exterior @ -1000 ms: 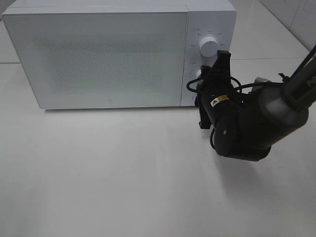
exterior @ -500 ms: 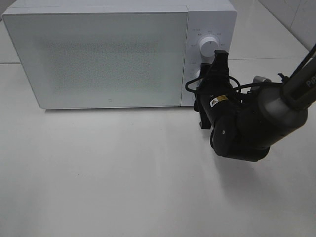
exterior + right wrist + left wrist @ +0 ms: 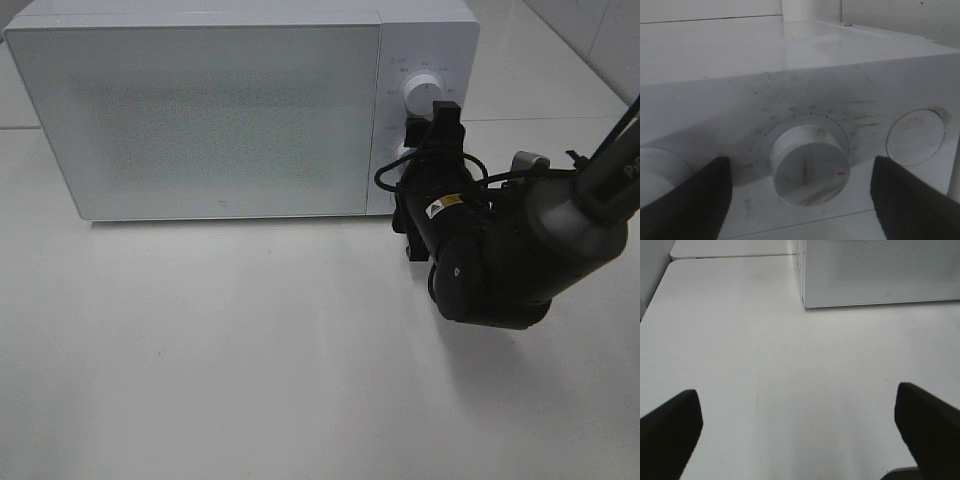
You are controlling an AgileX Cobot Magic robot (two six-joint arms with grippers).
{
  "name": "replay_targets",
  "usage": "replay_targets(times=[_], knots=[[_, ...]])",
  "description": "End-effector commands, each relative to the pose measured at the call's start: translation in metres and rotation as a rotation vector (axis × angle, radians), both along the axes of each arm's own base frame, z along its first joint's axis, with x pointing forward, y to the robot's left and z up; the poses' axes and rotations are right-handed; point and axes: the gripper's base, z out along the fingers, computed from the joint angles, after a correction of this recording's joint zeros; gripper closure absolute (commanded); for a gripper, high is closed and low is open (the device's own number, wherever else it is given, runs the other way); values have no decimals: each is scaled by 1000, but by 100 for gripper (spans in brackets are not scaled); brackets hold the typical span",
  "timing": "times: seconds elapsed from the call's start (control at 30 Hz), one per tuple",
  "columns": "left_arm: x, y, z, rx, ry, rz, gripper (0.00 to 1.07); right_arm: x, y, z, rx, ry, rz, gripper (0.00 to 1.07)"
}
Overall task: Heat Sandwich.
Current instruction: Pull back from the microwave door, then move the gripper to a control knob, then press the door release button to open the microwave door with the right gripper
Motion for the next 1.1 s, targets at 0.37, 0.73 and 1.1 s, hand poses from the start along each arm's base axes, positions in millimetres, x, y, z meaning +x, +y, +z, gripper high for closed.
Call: replay_targets(times=[0.37,0.73,1.1], knots=[[-3,0,0,-3,-33,-1,3,-22,0,16,-95,-10,185,31],[-3,0,0,-3,-33,-1,3,-57,-4,21,-434,310,467,31],[-3,0,0,-3,-33,-1,3,-77,2,67,-1149,205,1001,31]])
